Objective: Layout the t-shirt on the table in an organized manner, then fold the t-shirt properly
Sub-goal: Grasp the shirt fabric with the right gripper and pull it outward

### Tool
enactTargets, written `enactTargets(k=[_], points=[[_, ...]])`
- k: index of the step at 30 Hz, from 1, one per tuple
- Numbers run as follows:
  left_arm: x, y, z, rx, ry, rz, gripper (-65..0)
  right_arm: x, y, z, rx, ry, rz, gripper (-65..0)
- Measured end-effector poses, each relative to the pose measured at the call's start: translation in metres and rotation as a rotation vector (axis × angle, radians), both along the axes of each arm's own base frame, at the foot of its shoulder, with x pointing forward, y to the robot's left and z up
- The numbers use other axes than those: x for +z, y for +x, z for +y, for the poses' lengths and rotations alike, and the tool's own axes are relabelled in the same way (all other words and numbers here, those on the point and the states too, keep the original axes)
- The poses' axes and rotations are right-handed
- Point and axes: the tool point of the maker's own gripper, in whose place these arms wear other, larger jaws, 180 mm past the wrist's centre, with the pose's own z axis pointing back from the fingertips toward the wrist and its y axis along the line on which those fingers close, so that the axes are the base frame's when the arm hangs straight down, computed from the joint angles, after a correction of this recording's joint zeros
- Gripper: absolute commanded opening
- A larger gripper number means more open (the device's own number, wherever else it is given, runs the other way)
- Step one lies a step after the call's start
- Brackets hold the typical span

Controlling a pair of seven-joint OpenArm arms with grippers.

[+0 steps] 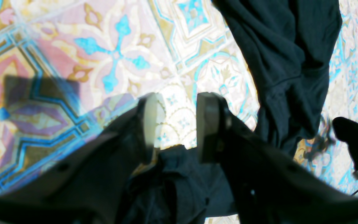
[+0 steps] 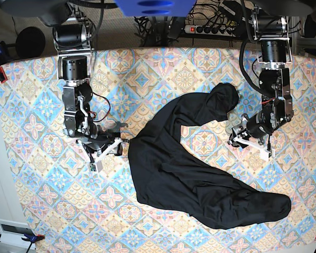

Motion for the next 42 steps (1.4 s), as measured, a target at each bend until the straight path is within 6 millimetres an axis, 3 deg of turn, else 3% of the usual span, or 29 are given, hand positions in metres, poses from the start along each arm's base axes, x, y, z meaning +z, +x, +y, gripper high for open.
enactTargets(k=[3, 8, 23, 28, 32, 38, 42], points=[[0.000, 0.000, 0.000, 0.001, 0.000, -0.002, -44.9, 0.000, 0.005, 0.004, -0.002, 0.020, 0.001, -34.8], [0.000, 0.000, 0.000, 0.001, -0.001, -0.002, -44.9, -0.012, -0.006, 0.018, 0.042, 0.041, 0.023, -28.7], [-0.001, 0.000, -0.001, 0.001, -0.002, 0.000, -44.9, -0.008, -0.008, 0.065, 0.084, 0.119, 0.028, -29.6], [-0.001, 0.000, -0.001, 0.001, -0.003, 0.000, -44.9, -0.009, -0.014, 0.090, 0.170, 0.090, 0.024, -29.9], [-0.001, 0.000, -0.001, 0.001, -0.002, 0.000, -44.9, -0.005, -0.012, 0.095, 0.174, 0.100, -0.009, -39.2], [0.000, 0.000, 0.000, 0.001, -0.001, -0.001, -44.9, -0.006, -0.011, 0.091, 0.166, 0.094, -0.012, -64.0], [0.000, 0.000, -0.001, 0.001, -0.002, -0.001, -44.9, -0.003, -0.009, 0.084, 0.137, 0.111, -0.015, -64.5]])
